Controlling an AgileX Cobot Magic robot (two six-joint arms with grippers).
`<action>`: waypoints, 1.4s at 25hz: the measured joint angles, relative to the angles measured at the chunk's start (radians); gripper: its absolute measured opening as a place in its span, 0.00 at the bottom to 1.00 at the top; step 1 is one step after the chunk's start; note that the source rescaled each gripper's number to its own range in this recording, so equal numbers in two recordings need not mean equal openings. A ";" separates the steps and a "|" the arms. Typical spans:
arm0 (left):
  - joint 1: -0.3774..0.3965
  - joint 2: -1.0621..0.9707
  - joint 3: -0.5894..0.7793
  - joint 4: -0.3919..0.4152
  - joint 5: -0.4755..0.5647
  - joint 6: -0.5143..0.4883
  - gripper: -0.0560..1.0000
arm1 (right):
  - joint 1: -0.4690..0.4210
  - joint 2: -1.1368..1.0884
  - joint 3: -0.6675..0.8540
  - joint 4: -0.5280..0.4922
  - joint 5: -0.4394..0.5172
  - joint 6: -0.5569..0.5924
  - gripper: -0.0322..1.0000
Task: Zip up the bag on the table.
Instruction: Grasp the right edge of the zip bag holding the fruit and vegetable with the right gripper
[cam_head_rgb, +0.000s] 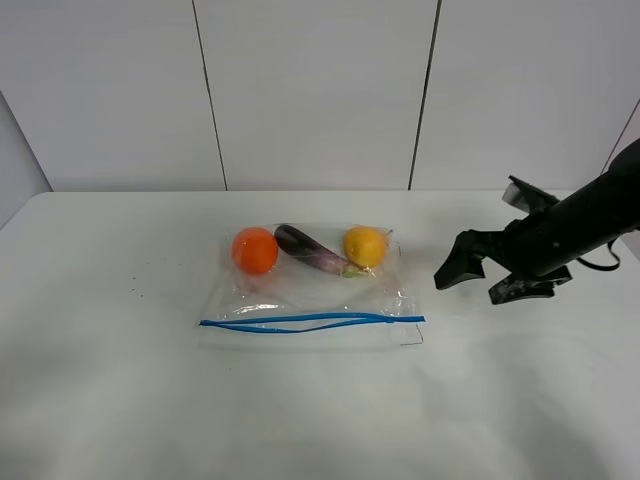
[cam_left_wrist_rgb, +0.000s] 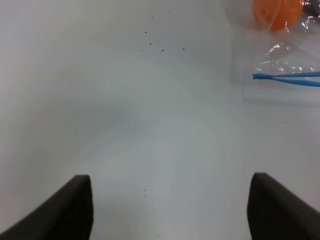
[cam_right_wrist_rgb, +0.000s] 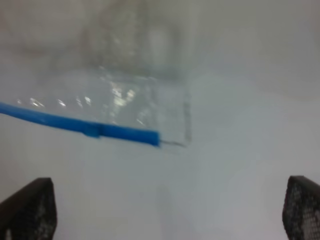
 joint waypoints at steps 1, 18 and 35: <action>0.000 0.000 0.000 0.000 0.000 0.000 1.00 | 0.000 0.038 0.000 0.063 -0.002 -0.055 1.00; 0.000 0.000 0.000 0.000 0.000 0.000 1.00 | -0.050 0.440 -0.214 0.470 0.339 -0.469 0.98; 0.000 0.000 0.000 0.000 0.000 0.000 1.00 | -0.050 0.496 -0.245 0.413 0.371 -0.427 0.91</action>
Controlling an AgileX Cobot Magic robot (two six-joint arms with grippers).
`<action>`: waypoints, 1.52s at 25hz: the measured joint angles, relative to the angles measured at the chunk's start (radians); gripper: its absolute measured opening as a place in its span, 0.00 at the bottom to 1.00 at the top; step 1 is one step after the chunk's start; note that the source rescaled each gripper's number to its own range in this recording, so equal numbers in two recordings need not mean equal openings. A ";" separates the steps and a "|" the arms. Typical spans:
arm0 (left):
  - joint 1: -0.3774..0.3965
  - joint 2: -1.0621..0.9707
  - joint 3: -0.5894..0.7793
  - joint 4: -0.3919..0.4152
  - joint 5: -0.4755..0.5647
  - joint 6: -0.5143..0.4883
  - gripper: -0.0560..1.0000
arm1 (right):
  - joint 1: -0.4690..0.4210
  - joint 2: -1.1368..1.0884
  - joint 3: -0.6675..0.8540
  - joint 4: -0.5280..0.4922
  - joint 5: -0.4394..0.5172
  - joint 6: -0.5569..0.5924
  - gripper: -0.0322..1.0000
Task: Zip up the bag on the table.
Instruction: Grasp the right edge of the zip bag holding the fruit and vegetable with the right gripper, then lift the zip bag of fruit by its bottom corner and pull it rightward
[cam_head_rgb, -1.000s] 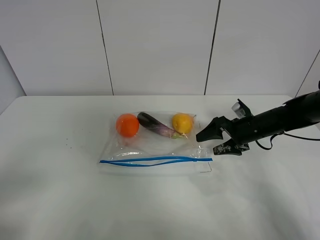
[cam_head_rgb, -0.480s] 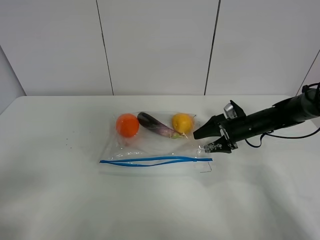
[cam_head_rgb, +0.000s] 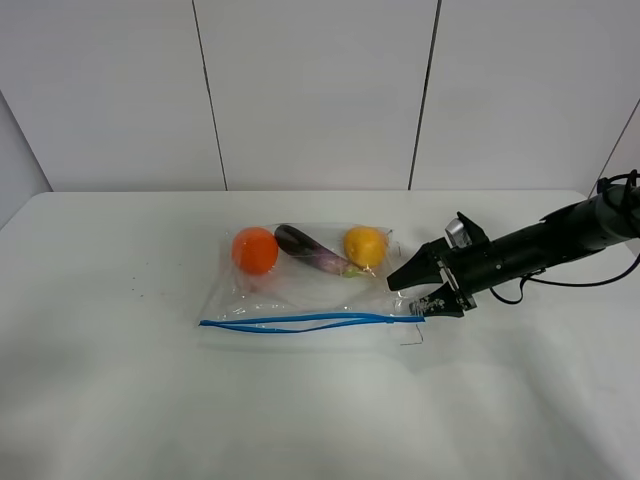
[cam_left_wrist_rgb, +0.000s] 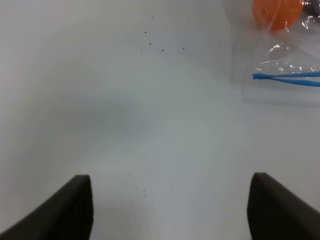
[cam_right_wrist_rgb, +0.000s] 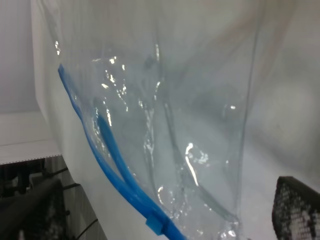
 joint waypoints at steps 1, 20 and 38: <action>0.000 0.000 0.000 0.000 0.000 0.000 1.00 | 0.000 0.005 0.000 0.000 0.001 0.000 0.90; 0.000 0.000 0.000 0.000 0.000 0.000 1.00 | 0.026 0.018 0.000 -0.004 0.004 -0.007 0.31; 0.000 0.000 0.000 0.000 0.000 0.000 1.00 | 0.026 0.018 0.000 0.067 0.060 0.171 0.03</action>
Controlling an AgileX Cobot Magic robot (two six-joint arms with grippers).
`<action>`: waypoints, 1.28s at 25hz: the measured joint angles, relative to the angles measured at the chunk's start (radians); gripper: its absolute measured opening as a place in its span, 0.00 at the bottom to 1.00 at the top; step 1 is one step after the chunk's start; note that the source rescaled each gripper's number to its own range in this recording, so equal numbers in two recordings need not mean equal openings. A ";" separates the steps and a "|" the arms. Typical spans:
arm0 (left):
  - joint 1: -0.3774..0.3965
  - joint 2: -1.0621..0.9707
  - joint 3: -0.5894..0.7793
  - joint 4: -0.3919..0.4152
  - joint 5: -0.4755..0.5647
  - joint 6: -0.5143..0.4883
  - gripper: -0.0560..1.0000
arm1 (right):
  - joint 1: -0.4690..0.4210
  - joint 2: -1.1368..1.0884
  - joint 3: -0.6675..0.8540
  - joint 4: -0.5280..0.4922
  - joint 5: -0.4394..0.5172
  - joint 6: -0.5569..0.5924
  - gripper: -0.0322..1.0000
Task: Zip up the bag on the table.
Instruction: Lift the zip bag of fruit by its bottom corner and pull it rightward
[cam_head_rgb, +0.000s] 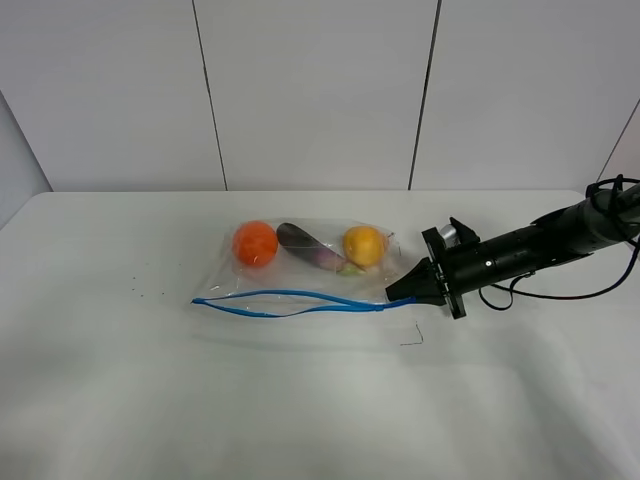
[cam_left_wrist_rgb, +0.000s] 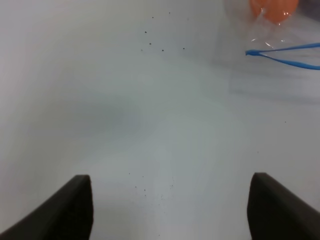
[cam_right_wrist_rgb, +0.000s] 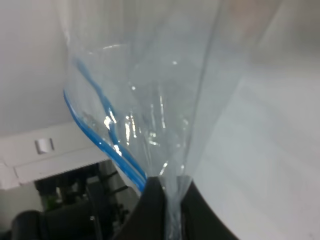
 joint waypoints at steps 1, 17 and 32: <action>0.000 0.000 0.000 0.000 0.000 0.000 1.00 | 0.000 0.000 0.000 0.006 0.001 0.021 0.03; 0.000 0.000 0.000 0.000 0.000 0.000 1.00 | 0.083 -0.058 0.000 0.171 -0.002 0.134 0.03; 0.000 0.000 0.000 0.000 0.000 0.000 1.00 | 0.082 -0.083 0.000 0.185 -0.002 0.167 0.03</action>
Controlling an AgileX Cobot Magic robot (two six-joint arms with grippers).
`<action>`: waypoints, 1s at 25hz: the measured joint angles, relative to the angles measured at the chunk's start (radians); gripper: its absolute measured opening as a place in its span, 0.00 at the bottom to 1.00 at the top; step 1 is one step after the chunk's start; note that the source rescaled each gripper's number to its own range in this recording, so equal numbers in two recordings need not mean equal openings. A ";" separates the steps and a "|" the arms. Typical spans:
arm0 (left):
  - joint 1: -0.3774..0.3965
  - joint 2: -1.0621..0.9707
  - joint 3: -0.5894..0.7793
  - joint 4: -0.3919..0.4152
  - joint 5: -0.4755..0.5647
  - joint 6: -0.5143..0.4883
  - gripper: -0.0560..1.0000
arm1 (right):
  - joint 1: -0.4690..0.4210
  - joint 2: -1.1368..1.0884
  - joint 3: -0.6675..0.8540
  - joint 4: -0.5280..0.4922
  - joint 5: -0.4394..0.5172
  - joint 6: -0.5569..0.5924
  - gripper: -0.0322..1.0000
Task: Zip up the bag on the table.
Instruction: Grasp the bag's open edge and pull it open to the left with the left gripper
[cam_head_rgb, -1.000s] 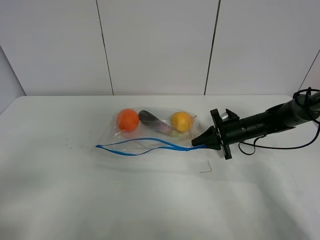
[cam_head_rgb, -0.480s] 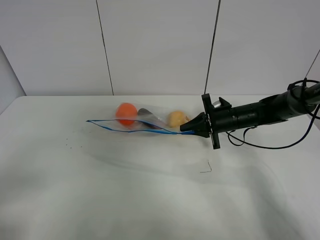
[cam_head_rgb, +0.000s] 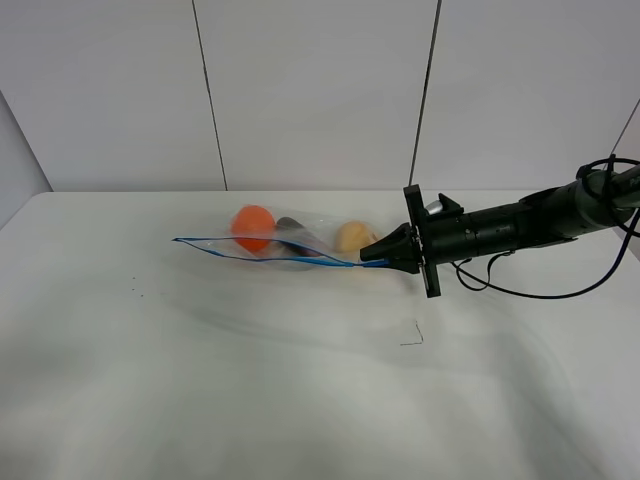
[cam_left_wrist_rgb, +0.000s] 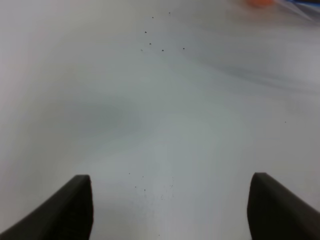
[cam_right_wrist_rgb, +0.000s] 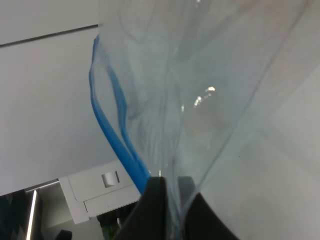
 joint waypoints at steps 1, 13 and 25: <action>0.000 0.000 0.000 0.000 0.000 0.000 1.00 | 0.000 0.000 0.000 0.000 0.000 0.000 0.03; 0.000 0.000 0.000 0.000 0.000 0.000 1.00 | 0.000 0.000 0.000 0.004 0.000 0.010 0.03; 0.000 0.362 -0.232 -0.005 -0.033 0.000 1.00 | 0.000 0.000 0.000 0.004 0.000 0.010 0.03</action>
